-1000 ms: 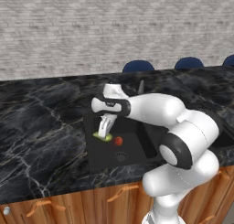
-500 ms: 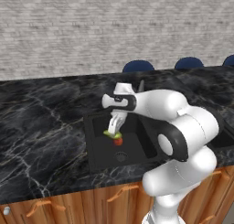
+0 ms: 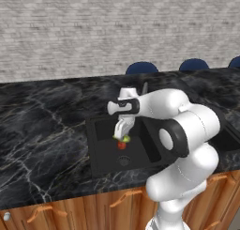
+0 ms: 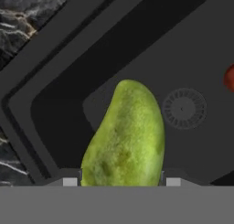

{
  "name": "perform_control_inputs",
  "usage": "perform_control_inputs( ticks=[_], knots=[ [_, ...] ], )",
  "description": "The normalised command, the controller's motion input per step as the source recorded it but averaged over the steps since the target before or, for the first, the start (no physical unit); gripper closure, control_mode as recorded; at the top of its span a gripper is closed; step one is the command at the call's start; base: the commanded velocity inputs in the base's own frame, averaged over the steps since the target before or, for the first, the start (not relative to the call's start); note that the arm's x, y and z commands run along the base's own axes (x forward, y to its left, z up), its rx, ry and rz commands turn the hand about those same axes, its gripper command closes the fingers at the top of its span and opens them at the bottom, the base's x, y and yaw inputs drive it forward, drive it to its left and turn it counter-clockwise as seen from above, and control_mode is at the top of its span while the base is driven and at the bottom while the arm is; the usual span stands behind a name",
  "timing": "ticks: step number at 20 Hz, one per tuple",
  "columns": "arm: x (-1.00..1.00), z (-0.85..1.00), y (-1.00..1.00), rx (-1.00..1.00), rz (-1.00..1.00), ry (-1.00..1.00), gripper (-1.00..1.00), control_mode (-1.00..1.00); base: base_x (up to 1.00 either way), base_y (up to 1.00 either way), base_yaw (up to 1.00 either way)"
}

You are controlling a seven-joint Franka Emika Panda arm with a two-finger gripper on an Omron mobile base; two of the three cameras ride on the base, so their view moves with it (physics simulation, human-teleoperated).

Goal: There is a mixed pile of frozen fruits and vegetables on the counter. Locate all the frozen vegetables and place the items in a bowl on the counter. Take all the frozen fruits and defrost them in a running sink.

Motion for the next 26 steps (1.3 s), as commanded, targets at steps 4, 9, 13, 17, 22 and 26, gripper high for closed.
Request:
perform_control_inputs(
  ticks=[4, 9, 13, 17, 22, 26],
  knots=[
    [0.18, -0.28, -0.16, -0.19, -0.05, -0.03, 1.0, -1.0, 0.0, 0.0, 0.0],
    [0.17, -0.34, -0.06, -0.07, -0.03, -0.01, 1.0, -1.0, 0.0, 0.0, 0.0],
    [0.34, -0.36, -0.18, 0.0, -0.02, 0.0, 1.0, -1.0, 0.0, 0.0, 0.0],
    [0.5, -0.41, -0.13, 0.0, 0.0, 0.0, 1.0, -1.0, 0.0, 0.0, 0.0],
    [0.45, -0.36, -0.01, 0.0, 0.0, -0.02, 1.0, -1.0, 0.0, 0.0, 0.0],
    [0.38, -0.45, 0.0, -0.01, 0.0, -0.02, 1.0, -1.0, 0.0, 0.0, 0.0]
  ],
)
